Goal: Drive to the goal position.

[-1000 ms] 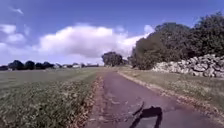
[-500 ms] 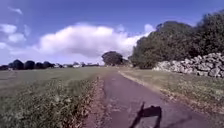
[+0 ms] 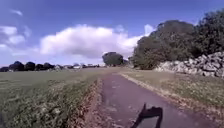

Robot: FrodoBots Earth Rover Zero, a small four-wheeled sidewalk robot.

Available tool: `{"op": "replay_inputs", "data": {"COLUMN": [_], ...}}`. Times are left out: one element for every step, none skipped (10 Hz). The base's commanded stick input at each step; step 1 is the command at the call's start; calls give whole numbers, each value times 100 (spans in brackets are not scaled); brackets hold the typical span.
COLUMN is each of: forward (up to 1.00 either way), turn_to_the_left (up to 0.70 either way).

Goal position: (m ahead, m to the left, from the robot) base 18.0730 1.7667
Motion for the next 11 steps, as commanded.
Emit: {"op": "replay_inputs", "data": {"forward": [70, 70, 70, 70, 70, 70, 70, 70, 70, 70, 70], "turn_to_the_left": [0, 0, 0, 0, 0, 0, 0, 0, 0, 0, 0]}}
